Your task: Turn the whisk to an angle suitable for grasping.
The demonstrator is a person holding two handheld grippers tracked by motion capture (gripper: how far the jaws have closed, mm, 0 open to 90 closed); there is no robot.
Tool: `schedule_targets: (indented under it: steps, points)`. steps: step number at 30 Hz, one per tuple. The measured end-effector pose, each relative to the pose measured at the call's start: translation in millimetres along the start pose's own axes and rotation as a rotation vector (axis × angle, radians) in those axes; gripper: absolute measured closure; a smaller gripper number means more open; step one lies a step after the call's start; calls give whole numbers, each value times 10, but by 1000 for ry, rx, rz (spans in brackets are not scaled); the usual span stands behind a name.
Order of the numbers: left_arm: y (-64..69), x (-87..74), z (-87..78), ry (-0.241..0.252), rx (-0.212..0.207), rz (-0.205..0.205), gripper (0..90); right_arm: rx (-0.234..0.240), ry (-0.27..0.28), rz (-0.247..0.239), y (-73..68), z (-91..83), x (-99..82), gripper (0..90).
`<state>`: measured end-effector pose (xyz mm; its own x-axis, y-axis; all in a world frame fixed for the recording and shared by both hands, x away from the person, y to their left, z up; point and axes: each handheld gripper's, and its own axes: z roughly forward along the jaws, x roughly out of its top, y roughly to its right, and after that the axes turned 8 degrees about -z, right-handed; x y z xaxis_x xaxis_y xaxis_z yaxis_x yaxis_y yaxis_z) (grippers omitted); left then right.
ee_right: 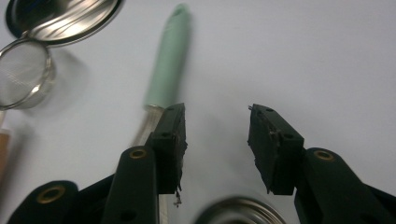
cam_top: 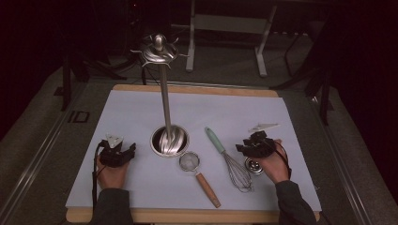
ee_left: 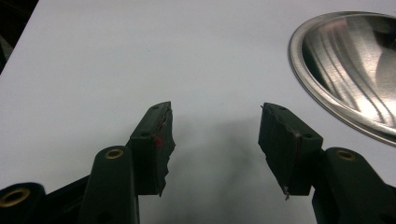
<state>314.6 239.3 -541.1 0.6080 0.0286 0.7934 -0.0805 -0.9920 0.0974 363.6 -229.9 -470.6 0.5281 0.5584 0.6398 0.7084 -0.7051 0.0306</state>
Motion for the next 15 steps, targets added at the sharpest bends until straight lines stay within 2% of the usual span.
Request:
schedule_targets:
  steps: [1,2,5,7,12,13,15]
  points:
    - [0,0,0,0,0,0,451,0,0,0,0,0,0,565]
    - [0,0,0,0,0,1,451,20,-25,-9,-30,83,64,569]
    - [0,0,0,0,0,0,451,36,-49,-11,-57,162,118,571]
    - [0,0,0,0,1,0,451,65,-80,-12,-79,276,173,571]
    - [2,1,1,-1,2,0,451,102,-123,3,-93,396,232,566]
    - [1,1,1,-1,2,0,451,126,-160,9,-95,463,272,564]
    - [1,1,1,-1,1,0,451,130,-196,19,-89,518,308,571]
